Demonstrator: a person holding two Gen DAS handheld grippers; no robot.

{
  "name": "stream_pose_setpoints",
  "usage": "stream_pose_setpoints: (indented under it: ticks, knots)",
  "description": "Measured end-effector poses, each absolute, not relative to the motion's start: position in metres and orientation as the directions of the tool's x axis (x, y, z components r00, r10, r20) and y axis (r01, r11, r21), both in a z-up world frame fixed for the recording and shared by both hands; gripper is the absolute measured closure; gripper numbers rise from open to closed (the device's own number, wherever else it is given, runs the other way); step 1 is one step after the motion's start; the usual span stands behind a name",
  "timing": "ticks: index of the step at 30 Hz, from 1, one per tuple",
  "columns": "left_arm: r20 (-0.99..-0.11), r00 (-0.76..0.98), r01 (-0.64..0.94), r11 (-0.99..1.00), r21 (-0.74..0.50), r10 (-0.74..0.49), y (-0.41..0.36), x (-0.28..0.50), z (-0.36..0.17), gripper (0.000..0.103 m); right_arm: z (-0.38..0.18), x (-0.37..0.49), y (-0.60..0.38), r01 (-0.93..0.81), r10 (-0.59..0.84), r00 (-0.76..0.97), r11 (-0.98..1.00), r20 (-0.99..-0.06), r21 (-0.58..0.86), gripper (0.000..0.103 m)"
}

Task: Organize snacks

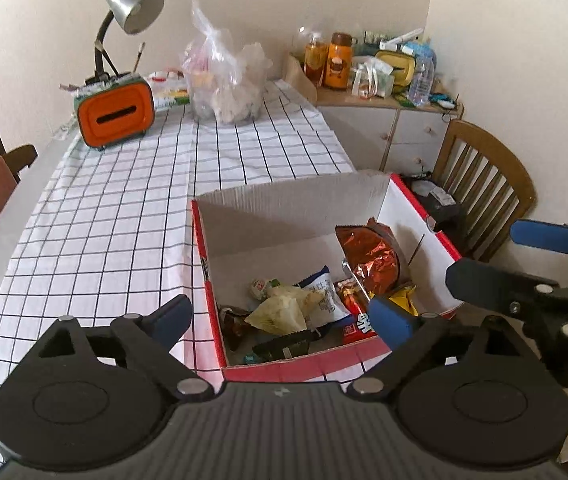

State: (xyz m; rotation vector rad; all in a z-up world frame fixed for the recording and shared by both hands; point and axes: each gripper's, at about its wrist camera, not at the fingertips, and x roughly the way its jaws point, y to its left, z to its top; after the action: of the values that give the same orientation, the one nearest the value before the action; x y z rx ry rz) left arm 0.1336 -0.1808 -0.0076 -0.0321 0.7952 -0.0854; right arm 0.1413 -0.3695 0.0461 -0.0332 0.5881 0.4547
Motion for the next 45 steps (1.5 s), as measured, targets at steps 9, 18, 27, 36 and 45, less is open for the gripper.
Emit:
stream_pose_setpoints:
  ticks: [9,18,27,36,45]
  knots:
    - [-0.71,0.699,0.041,0.996,-0.084,-0.089,-0.177,0.125,-0.003,0.006,0.047,0.134,-0.374,-0.407,0.414,0.745,0.903,-0.524,0.136,0.0]
    - [-0.72,0.69,0.012,0.996,-0.093,-0.076,-0.172,0.125,-0.005,0.006,0.045,0.132,-0.376,-0.411,0.424,0.736,0.899,-0.528,0.15,0.0]
    - [-0.721,0.69,0.007,0.997,-0.083,-0.065,-0.172,0.126,-0.004,0.006,0.044,0.129,-0.374,-0.417,0.422,0.737,0.899,-0.528,0.137,0.0]
    - [-0.723,0.688,0.003,0.997,-0.08,-0.06,-0.174,0.127,-0.003,0.006,0.044,0.13,-0.376,-0.407,0.418,0.739,0.902,-0.528,0.144,0.0]
    - [-0.726,0.685,0.007,0.997,-0.078,-0.062,-0.175,0.127,-0.004,0.006,0.042,0.132,-0.376,-0.403,0.417,0.735,0.903,-0.534,0.149,0.0]
